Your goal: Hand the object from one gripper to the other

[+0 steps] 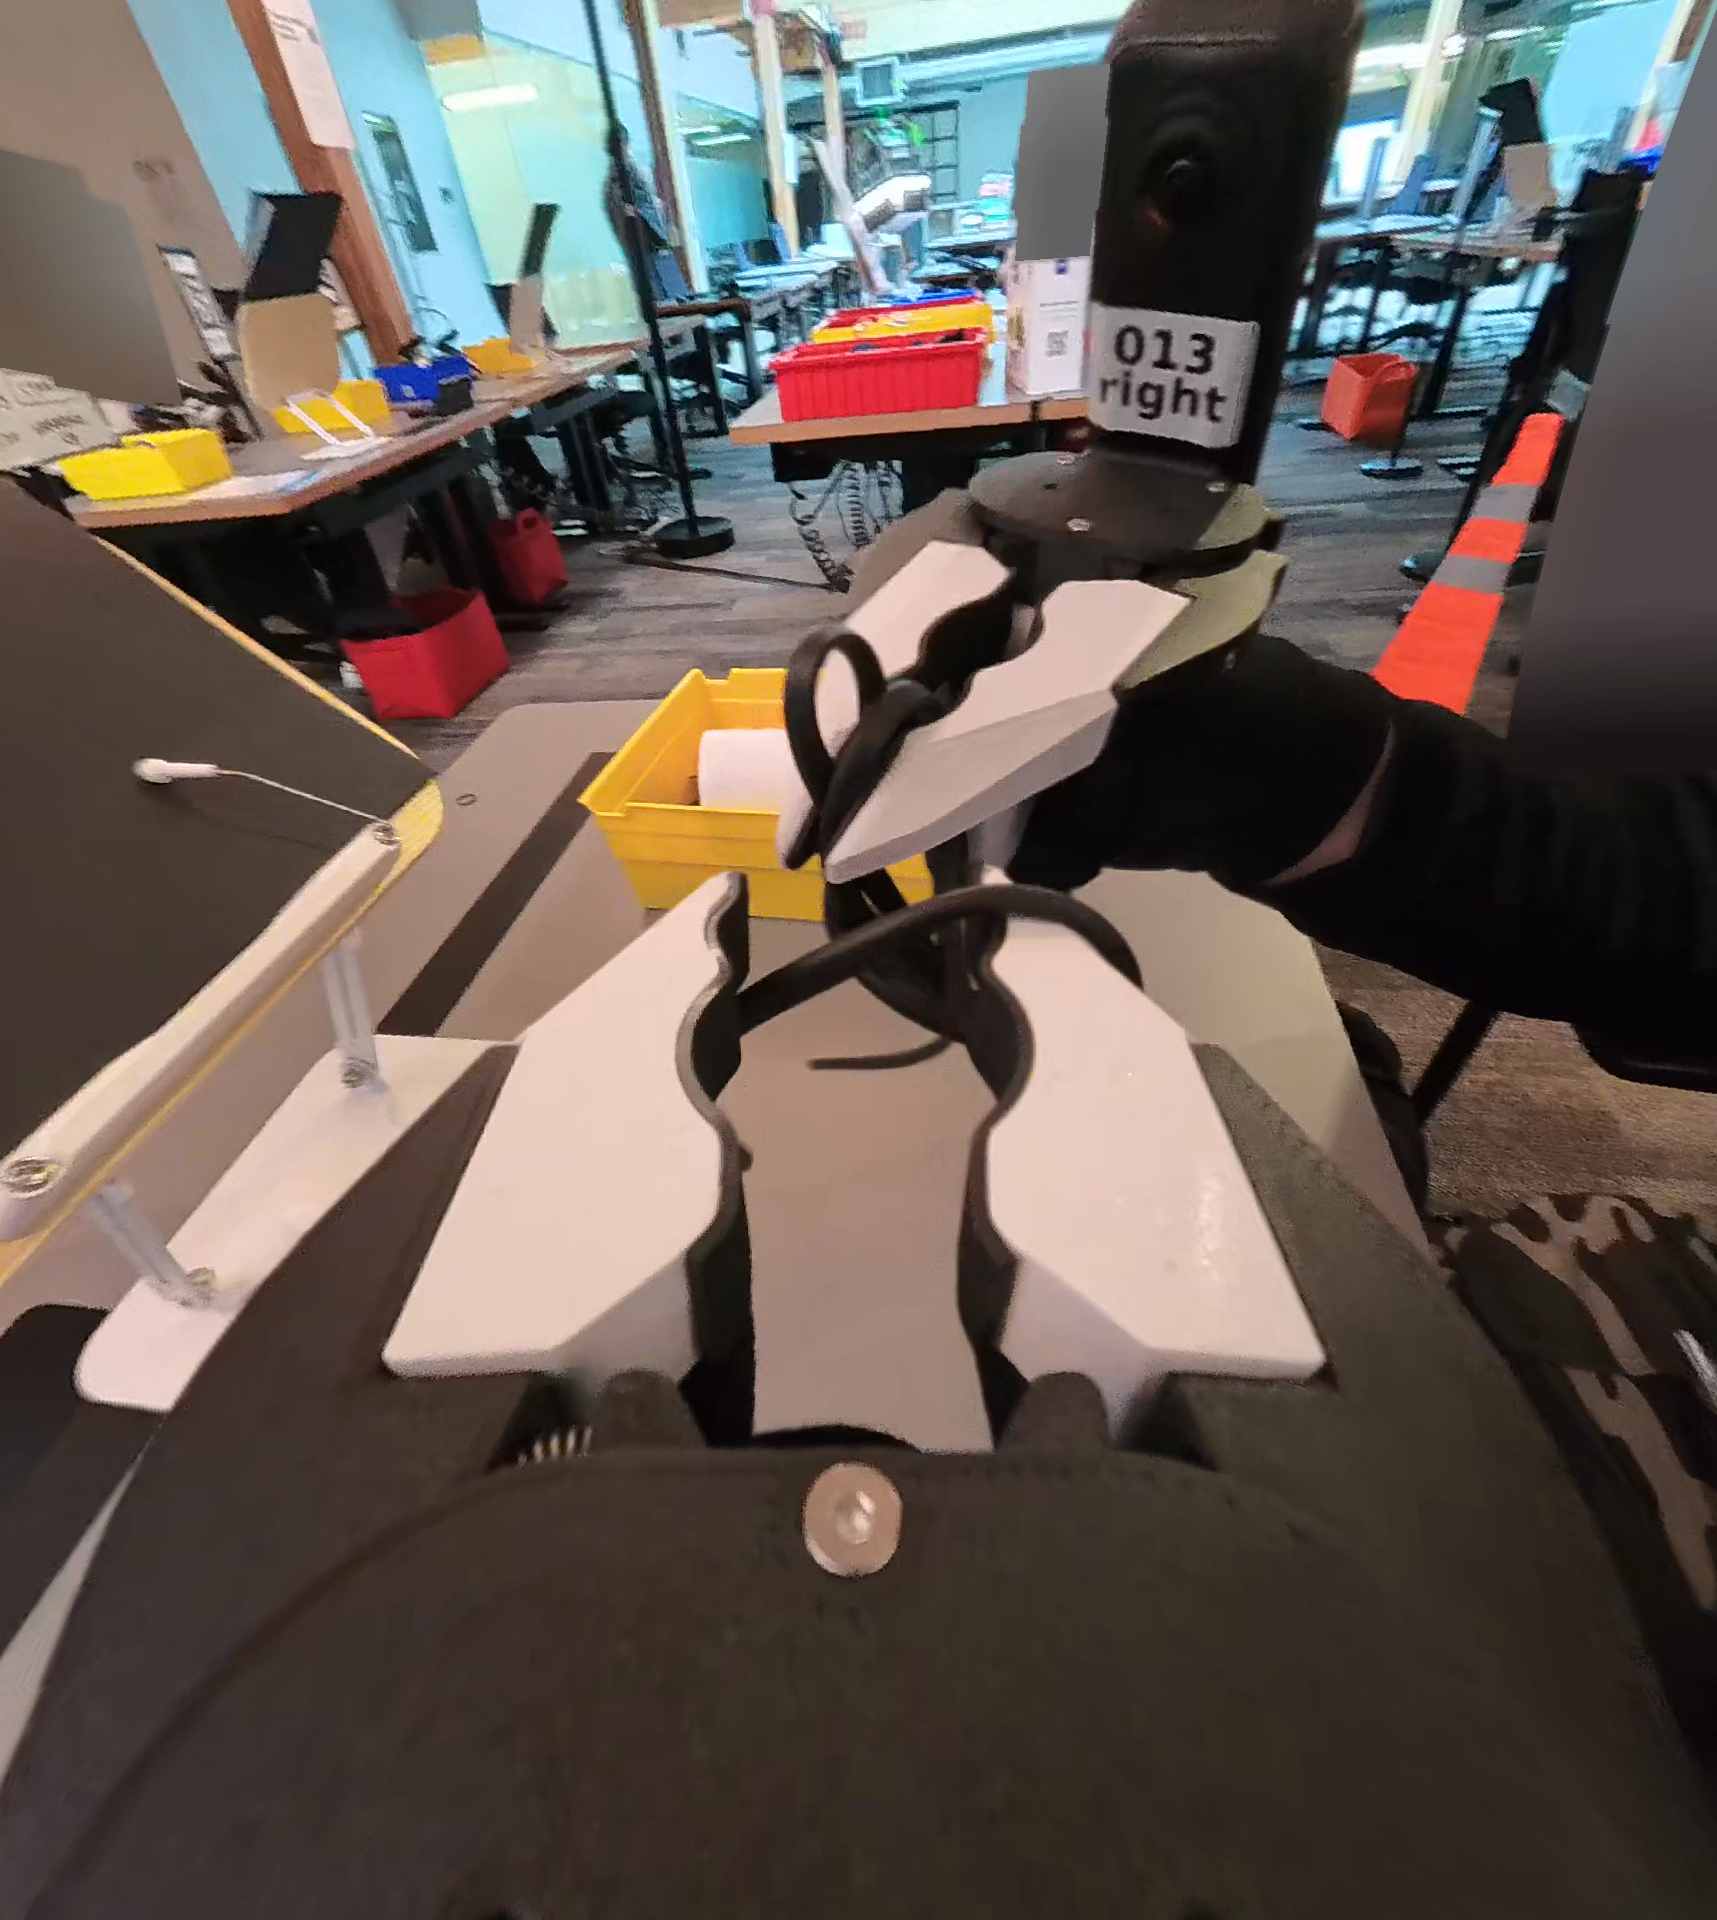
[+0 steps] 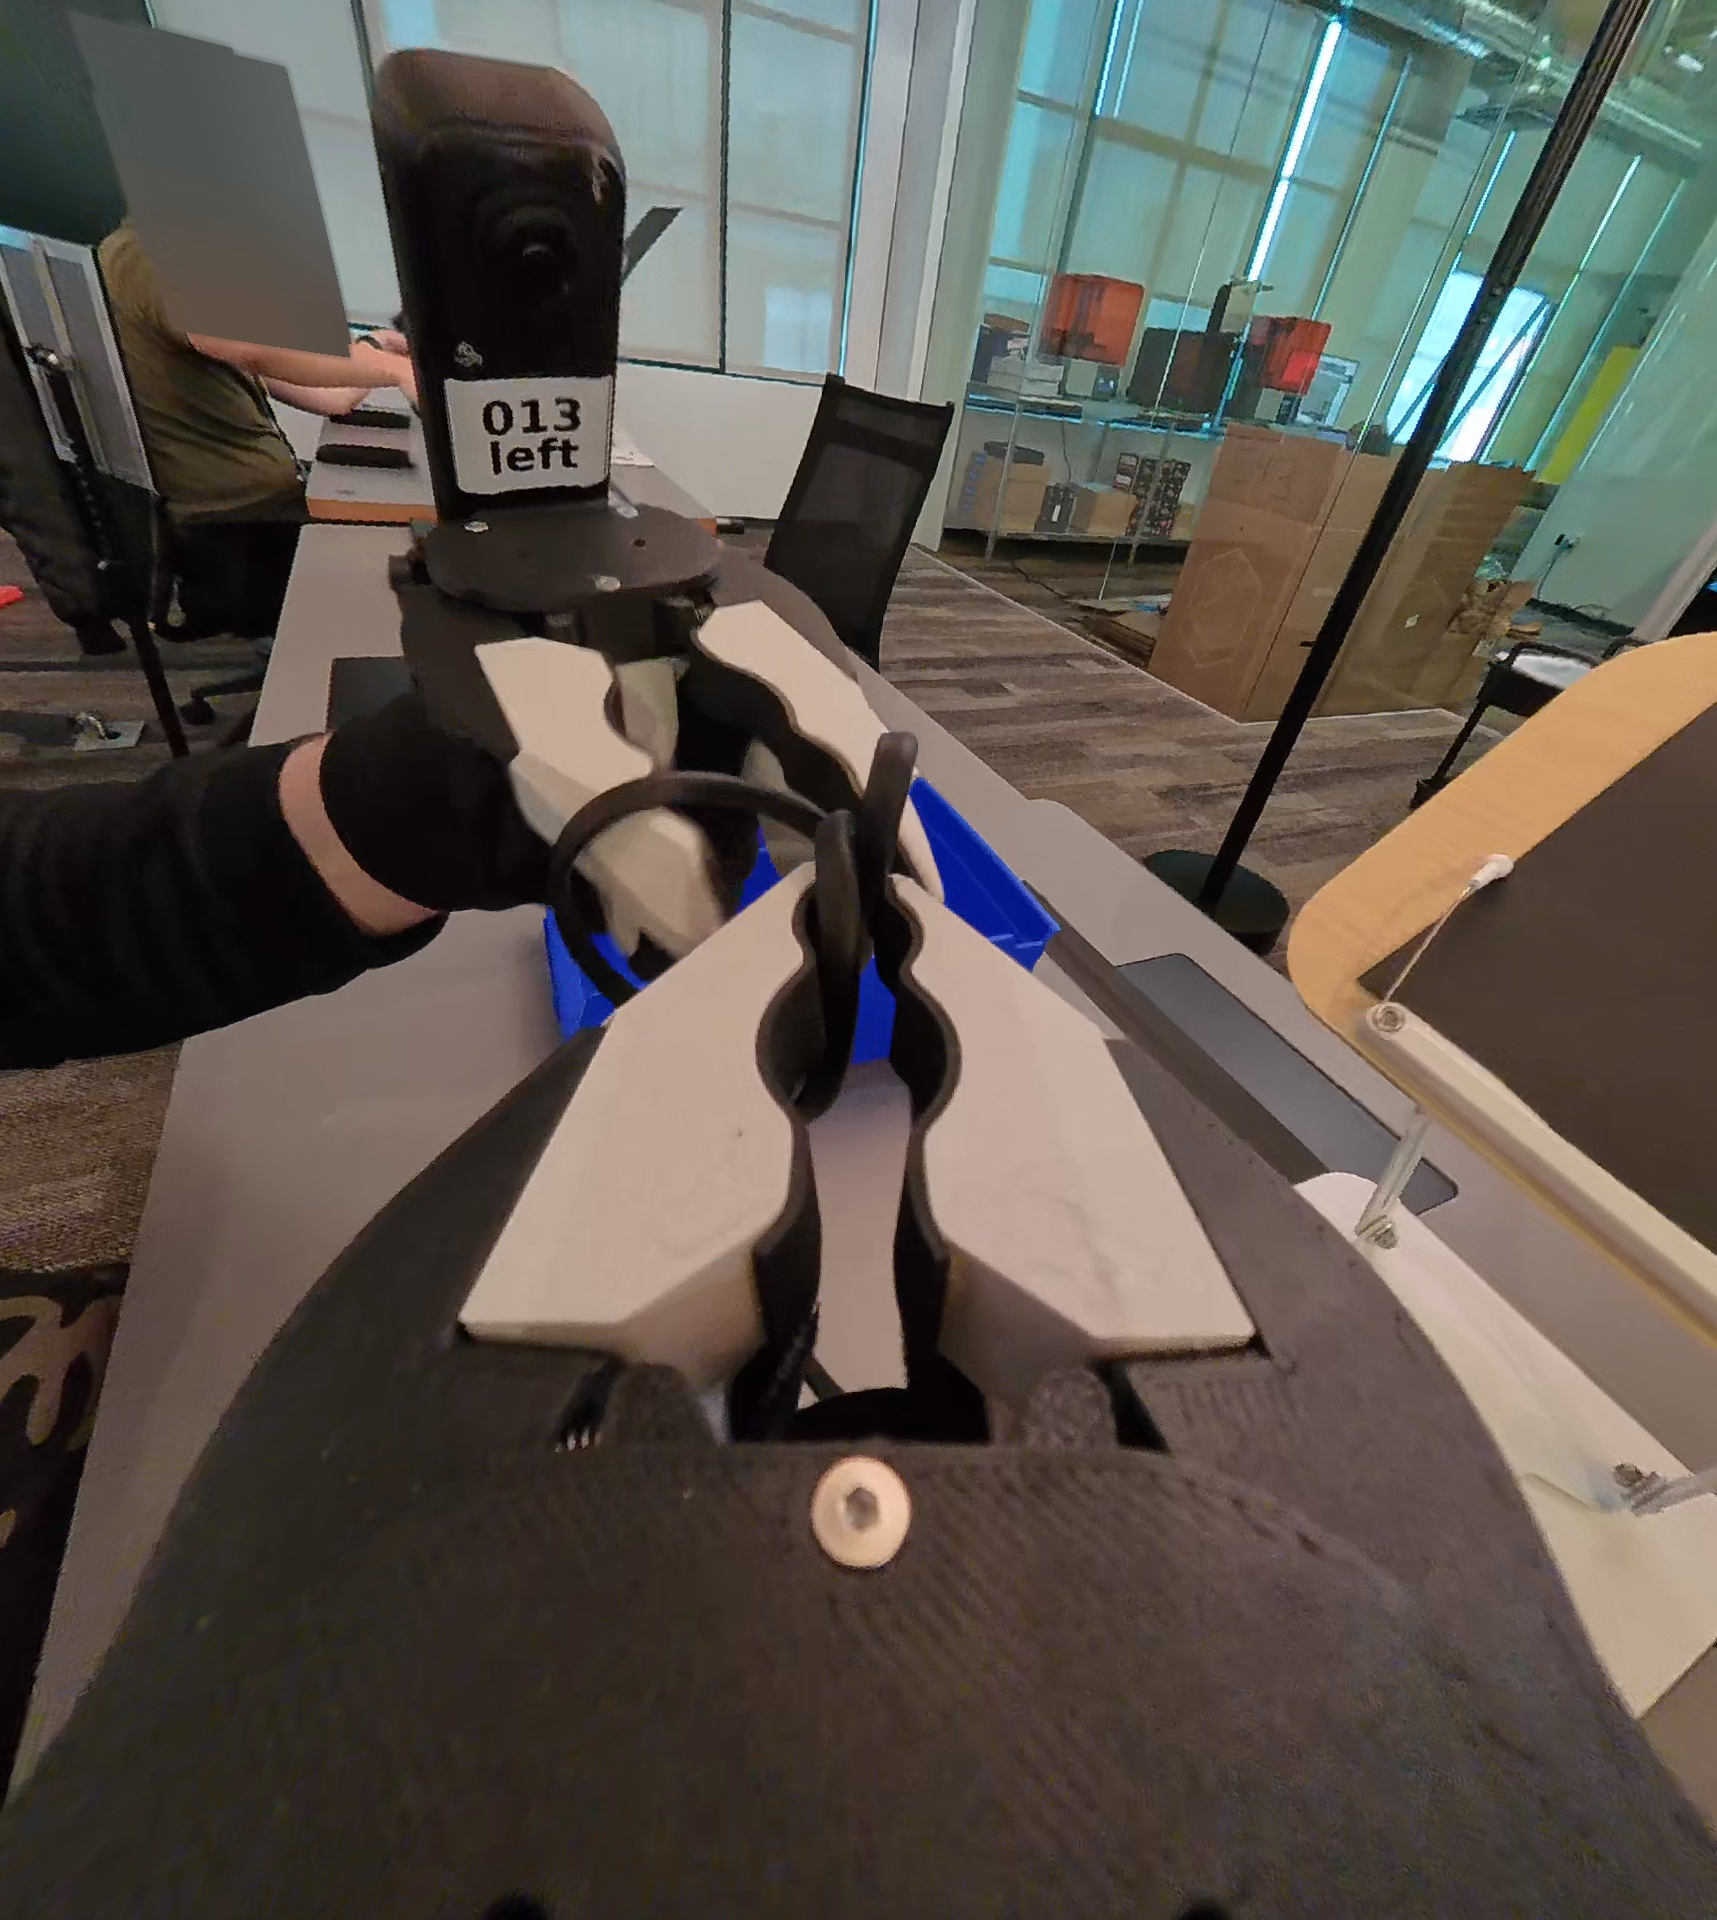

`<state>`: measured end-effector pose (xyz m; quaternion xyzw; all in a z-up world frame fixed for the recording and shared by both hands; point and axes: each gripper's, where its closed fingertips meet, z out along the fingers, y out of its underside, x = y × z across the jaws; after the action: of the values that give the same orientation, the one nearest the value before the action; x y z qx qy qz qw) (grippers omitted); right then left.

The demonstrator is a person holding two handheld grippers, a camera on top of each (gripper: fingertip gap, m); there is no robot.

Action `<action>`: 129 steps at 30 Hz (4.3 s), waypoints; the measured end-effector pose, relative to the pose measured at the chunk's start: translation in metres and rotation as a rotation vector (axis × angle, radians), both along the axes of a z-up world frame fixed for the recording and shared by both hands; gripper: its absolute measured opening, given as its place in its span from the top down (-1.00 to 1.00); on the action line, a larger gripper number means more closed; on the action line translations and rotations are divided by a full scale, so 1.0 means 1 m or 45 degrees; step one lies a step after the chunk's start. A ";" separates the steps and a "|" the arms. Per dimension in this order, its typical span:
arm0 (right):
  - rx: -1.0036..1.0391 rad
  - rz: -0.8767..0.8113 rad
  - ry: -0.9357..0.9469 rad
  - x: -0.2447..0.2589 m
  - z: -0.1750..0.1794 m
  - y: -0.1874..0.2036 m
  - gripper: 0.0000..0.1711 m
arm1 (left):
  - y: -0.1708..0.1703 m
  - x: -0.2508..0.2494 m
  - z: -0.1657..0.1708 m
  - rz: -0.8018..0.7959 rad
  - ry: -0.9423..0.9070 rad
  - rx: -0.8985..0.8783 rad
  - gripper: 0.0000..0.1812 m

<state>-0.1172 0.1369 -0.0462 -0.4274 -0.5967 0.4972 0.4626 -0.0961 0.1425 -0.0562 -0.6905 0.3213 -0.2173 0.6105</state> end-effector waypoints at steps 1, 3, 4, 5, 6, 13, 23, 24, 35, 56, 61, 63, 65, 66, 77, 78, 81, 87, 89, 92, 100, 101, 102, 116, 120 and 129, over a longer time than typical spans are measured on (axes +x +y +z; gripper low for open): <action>0.004 0.004 0.017 -0.001 0.002 -0.001 0.96 | -0.002 0.004 -0.002 -0.029 -0.013 -0.022 0.53; -0.018 0.063 0.054 -0.001 0.005 -0.010 0.97 | -0.004 0.009 -0.002 -0.076 -0.057 -0.065 0.50; -0.037 0.091 0.081 -0.001 0.008 -0.014 0.97 | -0.005 0.011 -0.002 -0.095 -0.081 -0.076 0.49; -0.058 0.116 0.091 -0.001 0.008 -0.017 0.96 | -0.006 0.013 -0.001 -0.110 -0.101 -0.083 0.50; -0.074 0.142 0.095 -0.002 0.008 -0.020 0.96 | -0.007 0.016 -0.003 -0.129 -0.112 -0.102 0.50; -0.098 0.201 0.148 -0.002 0.011 -0.028 0.96 | -0.015 0.032 -0.013 -0.263 -0.132 -0.172 0.80; 0.018 0.190 0.079 0.009 0.010 -0.024 0.71 | -0.013 0.030 -0.022 -0.242 -0.057 -0.201 0.97; 0.046 0.152 0.066 0.009 0.010 -0.019 0.69 | -0.006 0.022 -0.025 -0.157 -0.020 -0.191 0.98; -0.018 -0.005 -0.129 -0.010 -0.014 -0.010 0.09 | 0.028 -0.035 -0.025 0.539 0.582 0.077 0.98; -0.040 -0.063 -0.022 -0.013 -0.008 0.000 0.67 | 0.026 -0.028 -0.023 0.530 0.650 0.131 0.98; -0.018 -0.040 0.010 -0.012 -0.005 -0.005 0.89 | 0.026 -0.026 -0.021 0.538 0.681 0.157 0.97; -0.016 -0.040 0.020 -0.012 -0.004 -0.006 0.90 | 0.025 -0.024 -0.022 0.504 0.642 0.134 0.97; -0.016 -0.041 0.013 -0.013 -0.005 -0.006 0.90 | 0.024 -0.024 -0.023 0.485 0.610 0.110 0.96; -0.024 -0.044 0.025 -0.012 -0.004 -0.005 0.91 | 0.025 -0.024 -0.020 0.490 0.599 0.128 0.93; -0.115 -0.121 0.123 -0.002 0.010 0.019 0.91 | 0.018 -0.027 -0.005 0.411 0.414 0.097 0.50; -0.116 -0.134 0.131 -0.001 0.011 0.022 0.92 | 0.017 -0.027 -0.005 0.389 0.407 0.089 0.48; -0.128 -0.178 0.168 0.004 0.016 0.031 0.92 | 0.012 -0.026 -0.005 0.339 0.406 0.076 0.37; -0.087 -0.272 0.194 0.008 0.018 0.045 0.92 | 0.013 -0.027 0.001 0.344 0.328 0.080 -0.02; -0.042 -0.303 0.186 0.005 0.016 0.045 0.92 | 0.015 -0.020 0.004 0.347 0.316 0.103 -0.16; 0.001 -0.311 0.183 0.000 0.014 0.038 0.92 | 0.024 -0.018 -0.001 0.438 0.398 0.146 -0.35; 0.027 -0.252 0.213 -0.010 0.018 0.011 0.92 | 0.039 -0.024 -0.020 0.599 0.544 0.166 0.01; 0.028 -0.250 0.217 -0.010 0.019 0.010 0.92 | 0.038 -0.024 -0.021 0.593 0.552 0.167 0.10; 0.025 -0.249 0.225 -0.010 0.020 0.009 0.93 | 0.037 -0.023 -0.021 0.580 0.549 0.161 0.20; -0.091 -0.109 0.198 0.000 0.027 0.006 0.91 | 0.031 -0.021 -0.019 0.518 0.522 0.173 0.88; -0.094 -0.111 0.190 0.000 0.025 0.009 0.91 | 0.032 -0.020 -0.022 0.504 0.520 0.170 0.90; -0.114 -0.075 0.192 0.003 0.026 0.011 0.56 | 0.024 -0.015 -0.015 0.320 0.264 0.122 0.93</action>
<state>-0.1146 0.1480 -0.0199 -0.4264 -0.5245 0.5404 0.5011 -0.1113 0.1668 -0.0714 -0.7140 0.3037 -0.0510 0.6288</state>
